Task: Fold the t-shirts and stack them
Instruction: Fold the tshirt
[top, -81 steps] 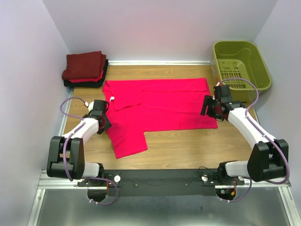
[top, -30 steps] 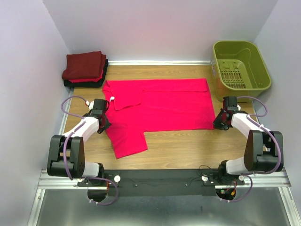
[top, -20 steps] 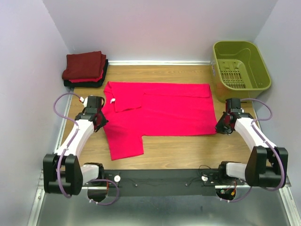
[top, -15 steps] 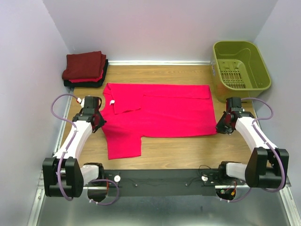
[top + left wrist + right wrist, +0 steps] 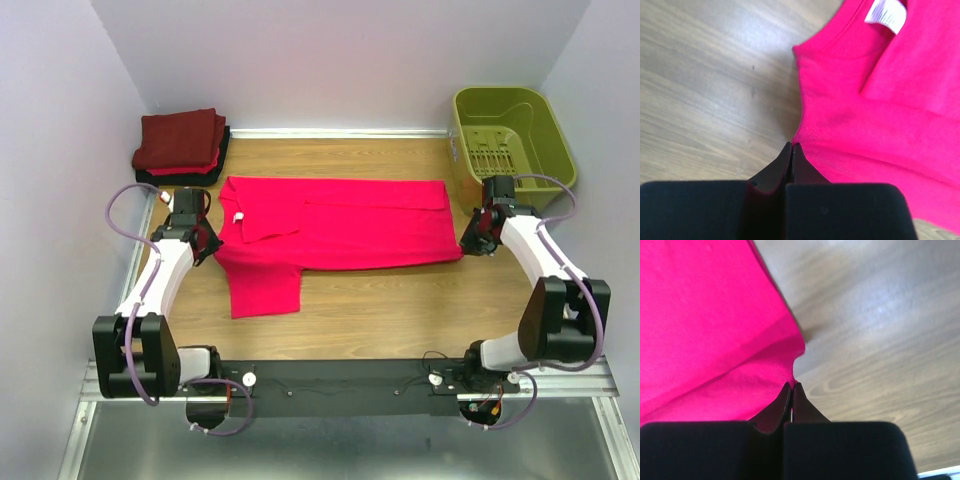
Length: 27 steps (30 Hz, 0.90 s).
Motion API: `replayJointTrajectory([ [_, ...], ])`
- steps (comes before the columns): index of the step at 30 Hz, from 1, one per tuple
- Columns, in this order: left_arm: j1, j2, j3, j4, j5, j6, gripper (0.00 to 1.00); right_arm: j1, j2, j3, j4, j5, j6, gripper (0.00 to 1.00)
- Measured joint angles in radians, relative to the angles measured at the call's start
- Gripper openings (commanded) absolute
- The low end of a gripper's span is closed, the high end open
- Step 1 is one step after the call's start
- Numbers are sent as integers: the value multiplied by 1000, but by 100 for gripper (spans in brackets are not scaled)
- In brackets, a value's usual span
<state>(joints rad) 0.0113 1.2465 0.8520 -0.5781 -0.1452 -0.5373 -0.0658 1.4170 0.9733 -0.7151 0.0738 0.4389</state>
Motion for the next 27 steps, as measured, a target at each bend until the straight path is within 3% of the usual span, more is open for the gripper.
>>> replayJointTrajectory([
  [14, 19, 201, 180, 83, 26, 6, 0, 0, 168, 161, 63, -8, -47, 1],
  [27, 19, 297, 203, 147, 26, 4, 0, 14, 239, 198, 119, -13, -48, 1],
])
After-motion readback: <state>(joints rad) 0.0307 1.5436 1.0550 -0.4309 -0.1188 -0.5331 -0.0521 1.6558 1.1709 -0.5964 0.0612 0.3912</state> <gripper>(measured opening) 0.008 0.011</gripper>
